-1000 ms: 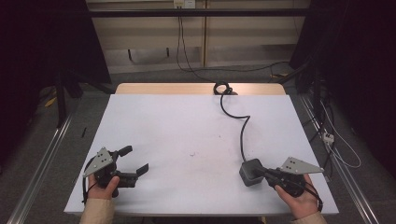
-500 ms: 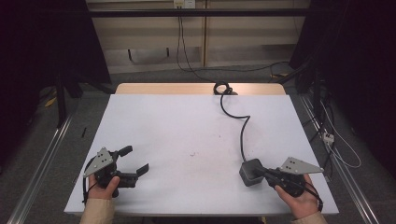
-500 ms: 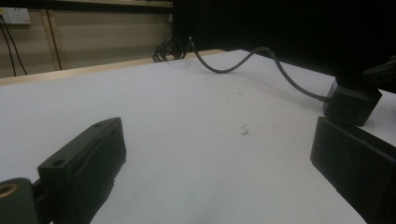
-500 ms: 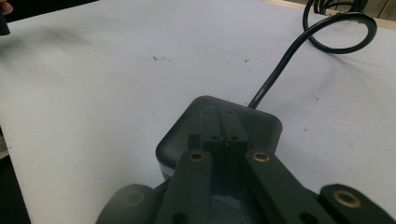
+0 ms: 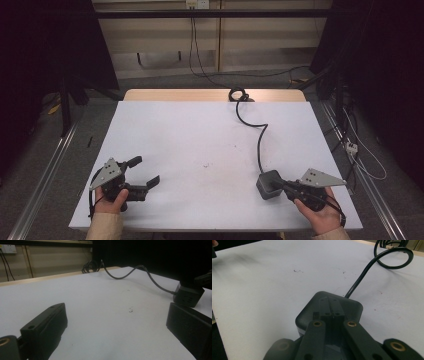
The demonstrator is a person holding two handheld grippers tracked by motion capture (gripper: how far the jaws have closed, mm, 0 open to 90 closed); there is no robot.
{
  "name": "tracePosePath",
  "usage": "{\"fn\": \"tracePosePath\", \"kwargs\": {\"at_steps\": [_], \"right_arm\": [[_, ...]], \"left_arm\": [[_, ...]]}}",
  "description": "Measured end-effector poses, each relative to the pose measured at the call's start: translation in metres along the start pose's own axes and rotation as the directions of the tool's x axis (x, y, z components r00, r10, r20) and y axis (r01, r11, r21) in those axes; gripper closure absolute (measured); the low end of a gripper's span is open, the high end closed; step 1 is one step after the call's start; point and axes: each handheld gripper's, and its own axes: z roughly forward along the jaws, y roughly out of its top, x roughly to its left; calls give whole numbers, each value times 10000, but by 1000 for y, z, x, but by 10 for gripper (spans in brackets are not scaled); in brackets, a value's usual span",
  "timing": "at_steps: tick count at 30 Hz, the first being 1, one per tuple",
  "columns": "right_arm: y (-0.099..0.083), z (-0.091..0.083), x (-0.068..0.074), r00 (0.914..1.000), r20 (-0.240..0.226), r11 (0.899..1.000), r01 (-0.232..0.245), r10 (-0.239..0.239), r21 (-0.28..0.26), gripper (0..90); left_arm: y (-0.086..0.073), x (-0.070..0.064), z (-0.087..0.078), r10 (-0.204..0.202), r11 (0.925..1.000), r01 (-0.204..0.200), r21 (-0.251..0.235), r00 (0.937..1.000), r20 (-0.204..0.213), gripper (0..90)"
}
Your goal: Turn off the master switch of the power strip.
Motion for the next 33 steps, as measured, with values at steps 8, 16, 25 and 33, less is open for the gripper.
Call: {"fn": "tracePosePath", "kwargs": {"at_steps": [8,16,25,33], "right_arm": [[0,0,0,10000,-3,10000,-45,45,-16,900],[-1,1,1,10000,45,10000,13,-13,0,900],[-1,0,0,10000,7,10000,-55,55,-27,900],[-2,0,0,9999,-2,9999,-111,111,-95,900]], "left_arm": [[0,-1,0,-68,10000,68,0,10000,35,30],[0,-1,1,-55,10000,55,-30,10000,30,29],[0,0,-1,5,10000,-5,16,10000,10,30],[0,-1,0,-36,10000,36,10,10000,14,30]]}}
